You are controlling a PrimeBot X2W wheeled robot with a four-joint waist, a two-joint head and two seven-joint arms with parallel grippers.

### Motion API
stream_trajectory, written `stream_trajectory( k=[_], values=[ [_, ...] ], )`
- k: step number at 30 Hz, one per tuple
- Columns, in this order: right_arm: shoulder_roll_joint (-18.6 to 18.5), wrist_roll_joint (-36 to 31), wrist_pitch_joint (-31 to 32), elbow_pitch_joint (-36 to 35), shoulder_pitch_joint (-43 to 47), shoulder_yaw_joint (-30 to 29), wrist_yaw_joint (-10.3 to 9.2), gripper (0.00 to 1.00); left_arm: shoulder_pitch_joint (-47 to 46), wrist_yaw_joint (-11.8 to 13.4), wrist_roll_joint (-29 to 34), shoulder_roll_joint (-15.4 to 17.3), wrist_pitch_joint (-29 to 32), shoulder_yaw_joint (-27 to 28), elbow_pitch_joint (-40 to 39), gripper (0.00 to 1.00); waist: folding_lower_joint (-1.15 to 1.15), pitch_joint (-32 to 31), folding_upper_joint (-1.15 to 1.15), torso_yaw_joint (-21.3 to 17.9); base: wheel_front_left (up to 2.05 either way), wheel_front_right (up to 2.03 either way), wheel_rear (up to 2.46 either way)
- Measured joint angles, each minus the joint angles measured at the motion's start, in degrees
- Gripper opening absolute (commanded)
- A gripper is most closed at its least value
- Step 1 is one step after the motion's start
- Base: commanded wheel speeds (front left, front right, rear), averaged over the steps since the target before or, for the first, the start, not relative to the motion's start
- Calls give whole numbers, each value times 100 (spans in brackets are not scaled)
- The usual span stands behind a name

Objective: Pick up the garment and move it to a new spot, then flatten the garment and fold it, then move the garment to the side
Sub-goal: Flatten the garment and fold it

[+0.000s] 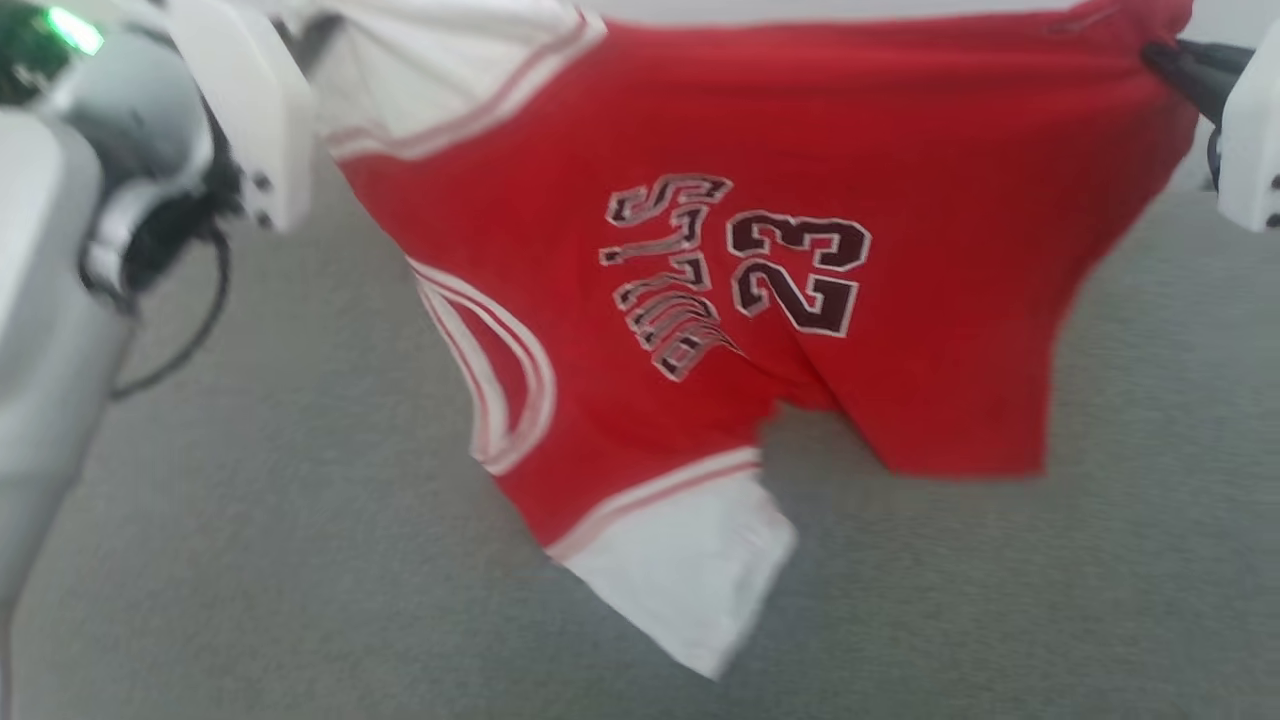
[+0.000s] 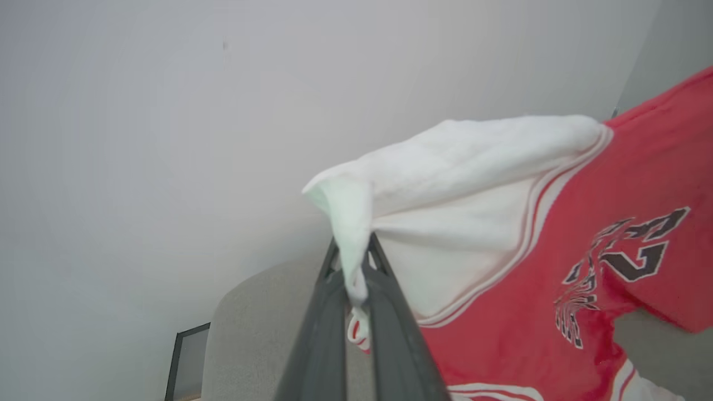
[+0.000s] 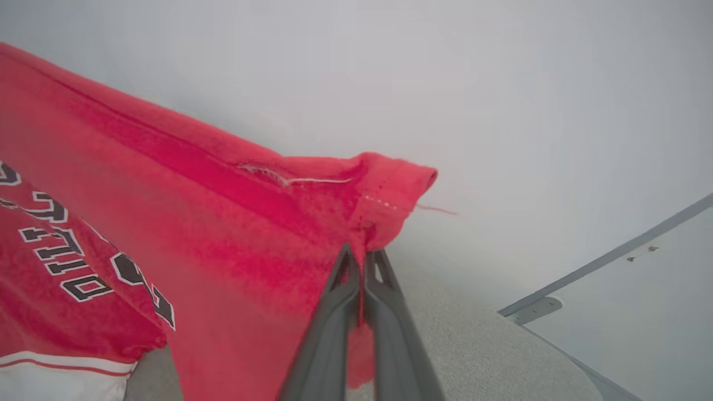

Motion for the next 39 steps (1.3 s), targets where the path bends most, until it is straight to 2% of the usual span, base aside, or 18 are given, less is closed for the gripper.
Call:
stream_trajectory(
  k=[6, 11, 15, 19, 23, 25, 27, 30, 31, 34, 39],
  values=[
    [191, -303, -233, 219, -218, -464, 1, 0, -875, -125, 223, -138, -253, -5, 731, 0, 0, -92, 0, -355, 0, 0, 0],
    [460, -838, -815, 647, -607, -823, 3, 0, -1777, -22, 598, -431, -856, 0, 1425, 0, 0, 309, 0, -482, 0, 0, 0],
    [654, -1285, -1497, 1055, -1084, -1154, 2, 0, -2577, 112, 925, -702, -1455, -1, 1896, 0, 0, 794, 0, -565, 0, 0, 0],
    [893, -1981, -2668, 1607, -1745, -1519, 3, 0, -3510, 354, 1306, -922, -2334, 10, 2406, 0, 0, 1458, 0, -638, 0, 0, 0],
    [1013, -2594, -3634, 2011, -2135, -1707, 3, 0, -4012, 557, 1540, -1084, -3186, 48, 2710, 0, 0, 1945, 0, -646, 0, 0, 0],
    [1065, -2840, -3882, 2191, -2239, -1734, 3, 0, -4125, 595, 1592, -1170, -3710, 73, 2815, 0, 0, 2145, 0, -621, 0, 0, 0],
    [1114, -3027, -3995, 2321, -2260, -1678, 2, 0, -4146, 543, 1622, -1238, -4113, 42, 2937, 0, 0, 2297, 0, -569, 0, 0, 0],
    [1183, -3021, -4032, 2529, -2074, -1494, 2, 0, -3899, 266, 1529, -1363, -4219, -41, 3276, 0, 0, 2375, 0, -425, 0, 0, 0],
    [1205, -2958, -4031, 2586, -1957, -1403, 1, 0, -3738, 88, 1484, -1393, -4206, -76, 3392, 0, 0, 2371, 0, -380, 0, 0, 0],
    [1238, -2689, -3945, 2613, -1482, -977, 1, 0, -3138, -177, 1305, -1512, -4050, -191, 3697, 0, 0, 2262, 0, -303, 0, 0, 0],
    [1013, -1981, -3653, 2259, -647, -282, 1, 0, -2052, -411, 996, -1668, -3520, -479, 3871, 0, 0, 1973, 0, -181, 0, 0, 0]
  ],
)
